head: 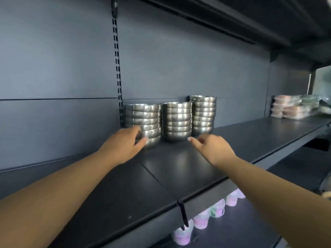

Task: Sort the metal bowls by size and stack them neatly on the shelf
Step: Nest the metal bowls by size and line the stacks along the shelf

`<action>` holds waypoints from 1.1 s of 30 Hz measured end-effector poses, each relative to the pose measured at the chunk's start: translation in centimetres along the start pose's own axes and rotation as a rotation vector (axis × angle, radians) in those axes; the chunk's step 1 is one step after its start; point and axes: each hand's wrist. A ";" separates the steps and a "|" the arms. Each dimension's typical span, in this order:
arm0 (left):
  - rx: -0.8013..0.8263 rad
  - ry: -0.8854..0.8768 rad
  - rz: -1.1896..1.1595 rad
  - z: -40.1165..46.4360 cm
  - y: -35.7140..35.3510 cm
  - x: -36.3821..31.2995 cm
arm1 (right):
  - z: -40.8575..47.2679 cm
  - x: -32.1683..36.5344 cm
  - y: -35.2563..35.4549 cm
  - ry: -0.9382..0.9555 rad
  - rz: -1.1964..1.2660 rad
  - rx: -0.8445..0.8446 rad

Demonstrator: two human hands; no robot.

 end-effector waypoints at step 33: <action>-0.802 0.833 -0.819 5.7 -2.9 -0.9 | 11.3 11.1 -11.3 0.162 1.289 0.258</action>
Point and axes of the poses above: each hand's wrist, its own z-axis towards the middle knuckle, its own y-axis out of the back of the hand, x = y × z, and after that the axes turned 2 degrees about z, right-handed
